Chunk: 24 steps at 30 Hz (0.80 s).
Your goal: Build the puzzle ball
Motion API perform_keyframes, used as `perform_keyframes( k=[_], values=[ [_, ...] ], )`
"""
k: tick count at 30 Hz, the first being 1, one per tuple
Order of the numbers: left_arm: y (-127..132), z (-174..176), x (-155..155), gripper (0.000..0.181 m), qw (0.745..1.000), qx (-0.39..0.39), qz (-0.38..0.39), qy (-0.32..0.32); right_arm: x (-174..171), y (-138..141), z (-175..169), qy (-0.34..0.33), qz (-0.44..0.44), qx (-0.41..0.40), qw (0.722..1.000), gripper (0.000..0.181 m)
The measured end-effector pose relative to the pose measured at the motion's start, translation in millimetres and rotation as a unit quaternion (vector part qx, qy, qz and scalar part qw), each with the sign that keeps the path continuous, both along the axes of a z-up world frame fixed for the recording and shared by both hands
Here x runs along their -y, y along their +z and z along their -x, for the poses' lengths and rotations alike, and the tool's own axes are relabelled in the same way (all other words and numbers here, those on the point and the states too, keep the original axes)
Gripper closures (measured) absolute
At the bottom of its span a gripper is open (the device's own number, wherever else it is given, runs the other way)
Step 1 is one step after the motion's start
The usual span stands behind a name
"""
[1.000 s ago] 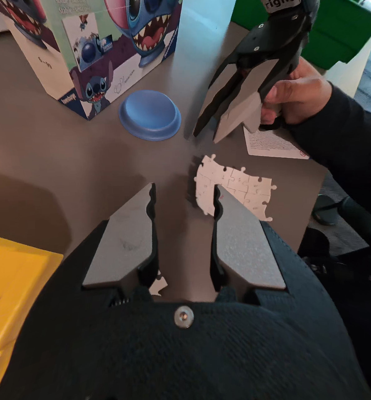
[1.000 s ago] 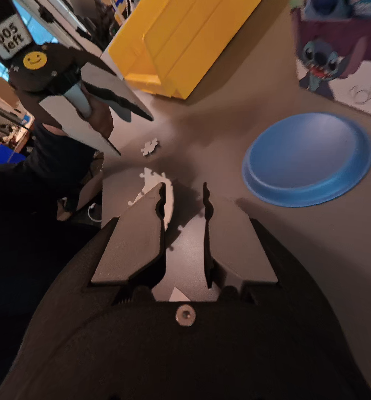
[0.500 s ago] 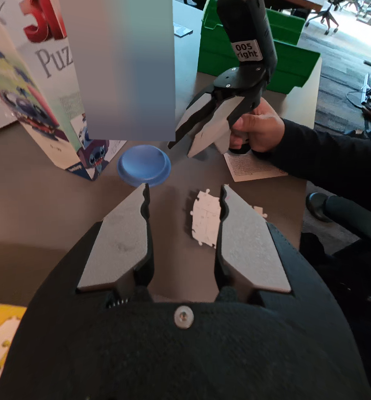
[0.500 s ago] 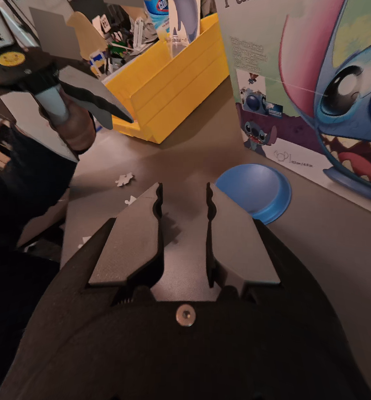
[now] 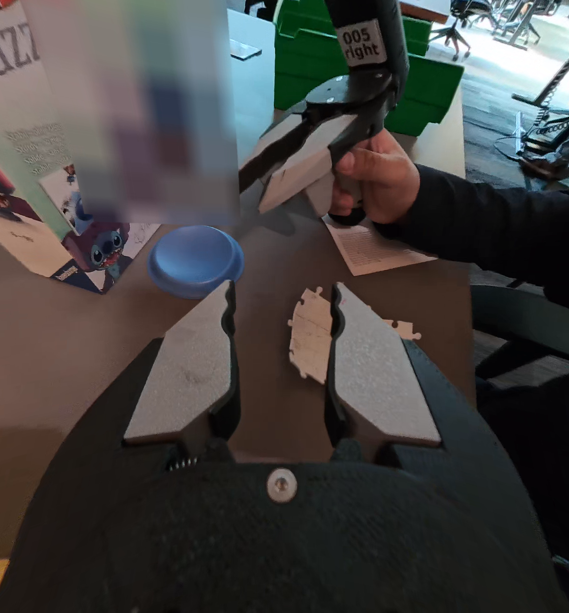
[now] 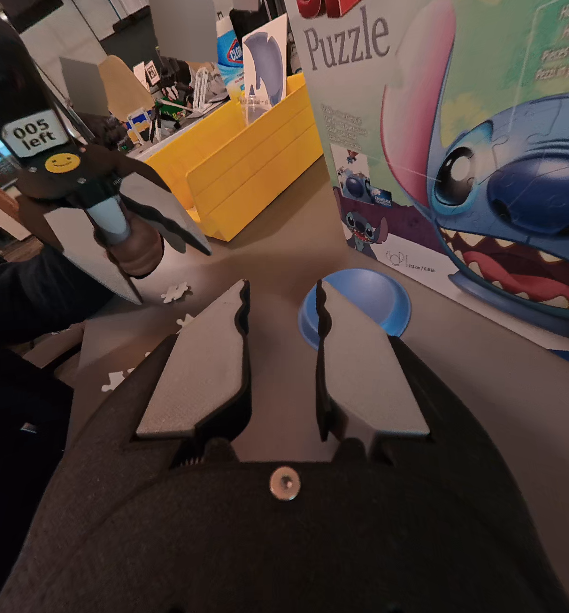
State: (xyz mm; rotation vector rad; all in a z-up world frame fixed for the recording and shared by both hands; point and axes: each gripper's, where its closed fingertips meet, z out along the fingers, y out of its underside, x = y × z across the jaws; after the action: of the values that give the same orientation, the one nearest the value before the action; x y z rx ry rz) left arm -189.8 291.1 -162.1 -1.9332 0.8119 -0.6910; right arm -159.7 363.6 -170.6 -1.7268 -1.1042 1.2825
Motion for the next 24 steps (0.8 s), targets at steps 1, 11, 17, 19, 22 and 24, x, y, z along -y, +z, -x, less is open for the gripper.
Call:
perform_keyframes(
  k=[1, 11, 17, 19, 22, 24],
  values=[
    [-4.1, 1.3, -1.6, 0.126, 1.0, -0.008, 0.001, 0.003, -1.1, 1.8, -0.4, -0.003, -0.003, -0.003, 1.0, 0.145],
    [-17.9, 7.6, -11.4, 0.13, 0.999, -0.017, 0.013, 0.023, 10.0, 2.8, 4.5, 0.013, -0.008, 0.008, 1.0, 0.145],
    [-17.0, 3.4, -12.4, 0.134, 1.0, -0.001, 0.009, 0.026, 18.5, -3.8, 9.9, 0.034, -0.004, 0.023, 0.999, 0.145],
    [-13.4, 3.8, -12.6, 0.135, 0.999, 0.013, 0.01, 0.028, 18.1, -6.5, 9.2, 0.031, -0.014, 0.034, 0.999, 0.145],
    [-12.6, 2.9, -11.2, 0.134, 0.999, 0.023, 0.02, 0.024, 16.6, -6.2, 7.2, 0.023, -0.033, 0.043, 0.998, 0.145],
    [-15.2, 2.0, -11.0, 0.134, 0.999, 0.023, 0.024, 0.022, 15.5, -5.7, 6.0, 0.019, -0.04, 0.047, 0.998, 0.145]
  ],
)
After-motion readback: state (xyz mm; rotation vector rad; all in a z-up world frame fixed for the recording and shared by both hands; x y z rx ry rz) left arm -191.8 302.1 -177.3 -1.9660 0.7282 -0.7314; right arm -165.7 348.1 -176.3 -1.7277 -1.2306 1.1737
